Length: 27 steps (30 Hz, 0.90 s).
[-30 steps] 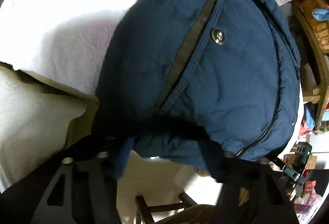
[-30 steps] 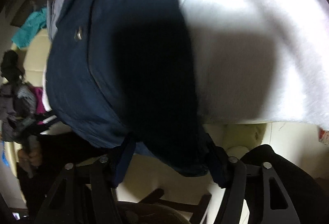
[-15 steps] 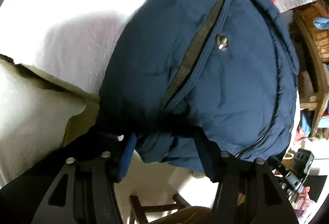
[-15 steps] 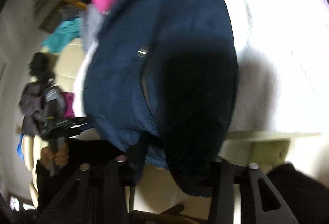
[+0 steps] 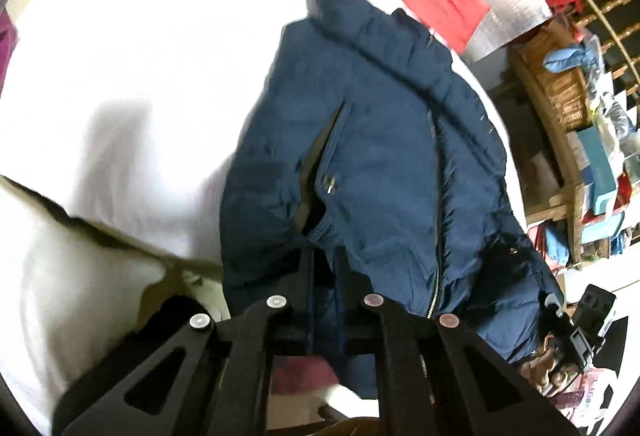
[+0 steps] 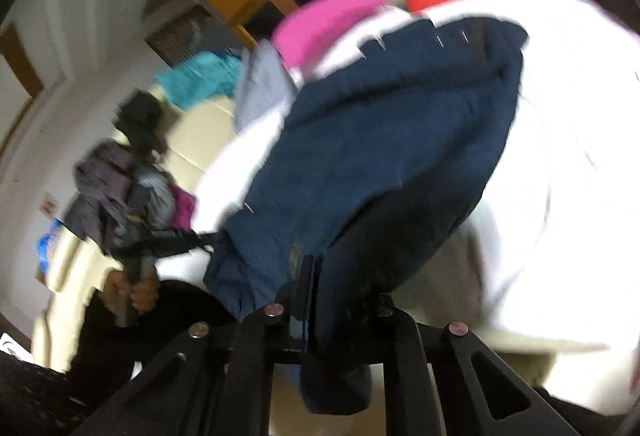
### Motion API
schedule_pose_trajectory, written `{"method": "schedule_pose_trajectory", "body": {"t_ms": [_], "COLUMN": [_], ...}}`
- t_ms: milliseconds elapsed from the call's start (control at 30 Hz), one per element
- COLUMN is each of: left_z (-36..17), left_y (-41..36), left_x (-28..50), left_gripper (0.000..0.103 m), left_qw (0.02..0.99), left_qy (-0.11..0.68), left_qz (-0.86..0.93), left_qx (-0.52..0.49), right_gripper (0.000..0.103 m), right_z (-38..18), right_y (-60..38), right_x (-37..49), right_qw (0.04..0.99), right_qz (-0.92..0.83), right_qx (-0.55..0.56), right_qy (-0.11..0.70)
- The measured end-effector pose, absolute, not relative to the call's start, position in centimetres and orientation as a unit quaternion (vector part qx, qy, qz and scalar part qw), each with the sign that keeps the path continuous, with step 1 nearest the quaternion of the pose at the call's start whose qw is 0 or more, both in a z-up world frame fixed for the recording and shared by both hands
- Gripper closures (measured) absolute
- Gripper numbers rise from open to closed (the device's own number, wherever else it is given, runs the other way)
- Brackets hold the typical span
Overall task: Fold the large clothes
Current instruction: 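Lift the held hem with both tools and fold it toward the collar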
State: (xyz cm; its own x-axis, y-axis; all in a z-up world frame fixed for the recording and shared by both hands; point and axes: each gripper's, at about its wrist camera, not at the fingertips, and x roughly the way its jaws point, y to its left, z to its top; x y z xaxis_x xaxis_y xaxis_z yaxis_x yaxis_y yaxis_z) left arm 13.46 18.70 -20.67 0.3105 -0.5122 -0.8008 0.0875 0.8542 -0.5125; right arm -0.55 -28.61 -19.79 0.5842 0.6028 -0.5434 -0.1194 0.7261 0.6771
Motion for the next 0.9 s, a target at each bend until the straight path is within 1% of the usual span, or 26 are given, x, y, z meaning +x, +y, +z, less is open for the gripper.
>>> {"method": "schedule_pose_trajectory", "body": {"t_ms": [100, 167, 233, 267, 300, 333, 367, 400, 533, 667, 700, 800, 900], "left_z": [-20.9, -22.4, -23.6, -24.2, -24.7, -25.1, -25.4, -25.4, -26.6, -28.5, -28.9, -30.0, -30.7], "left_y": [19.0, 19.4, 19.9, 19.6, 19.5, 19.2, 18.9, 18.7, 17.9, 17.2, 17.0, 17.2, 18.1], "left_x": [13.7, 13.9, 14.1, 14.3, 14.4, 14.5, 14.7, 14.8, 15.5, 16.2, 16.3, 16.0, 15.5], "left_gripper": [0.094, 0.094, 0.093, 0.082, 0.061, 0.05, 0.034, 0.03, 0.027, 0.027, 0.024, 0.019, 0.019], "left_qw": [0.793, 0.785, 0.774, 0.77, 0.766, 0.766, 0.769, 0.771, 0.769, 0.764, 0.764, 0.762, 0.753], "left_qy": [0.564, 0.58, 0.599, 0.609, 0.619, 0.624, 0.624, 0.623, 0.631, 0.635, 0.633, 0.629, 0.629], "left_qz": [-0.155, -0.128, -0.101, -0.085, -0.066, -0.05, -0.04, -0.034, -0.008, -0.009, -0.012, -0.009, -0.009], "left_qx": [-0.171, -0.177, -0.179, -0.171, -0.159, -0.144, -0.132, -0.126, -0.106, -0.118, -0.121, -0.152, -0.194], "right_gripper": [0.09, 0.09, 0.09, 0.09, 0.09, 0.09, 0.09, 0.09, 0.09, 0.09, 0.09, 0.09, 0.089], "right_z": [-19.6, -21.1, -22.3, -22.7, -23.1, -23.2, -23.2, -23.4, -24.4, -25.3, -25.5, -25.6, -25.6], "right_y": [-27.9, -27.7, -26.7, -26.2, -26.2, -26.5, -26.8, -27.1, -27.8, -28.4, -28.5, -28.5, -28.6], "right_x": [0.4, 0.9, 0.8, 0.5, 0.3, 0.1, 0.0, 0.2, 0.0, -0.5, -0.6, -0.7, -0.7], "right_qw": [0.84, 0.822, 0.814, 0.814, 0.814, 0.813, 0.812, 0.809, 0.795, 0.785, 0.783, 0.781, 0.779], "right_qz": [0.216, 0.221, 0.221, 0.223, 0.223, 0.223, 0.222, 0.221, 0.22, 0.222, 0.222, 0.224, 0.226], "right_qx": [0.305, 0.325, 0.313, 0.309, 0.31, 0.314, 0.32, 0.326, 0.347, 0.371, 0.375, 0.376, 0.376], "right_qy": [0.393, 0.413, 0.436, 0.439, 0.438, 0.436, 0.435, 0.435, 0.446, 0.444, 0.444, 0.446, 0.448]}}
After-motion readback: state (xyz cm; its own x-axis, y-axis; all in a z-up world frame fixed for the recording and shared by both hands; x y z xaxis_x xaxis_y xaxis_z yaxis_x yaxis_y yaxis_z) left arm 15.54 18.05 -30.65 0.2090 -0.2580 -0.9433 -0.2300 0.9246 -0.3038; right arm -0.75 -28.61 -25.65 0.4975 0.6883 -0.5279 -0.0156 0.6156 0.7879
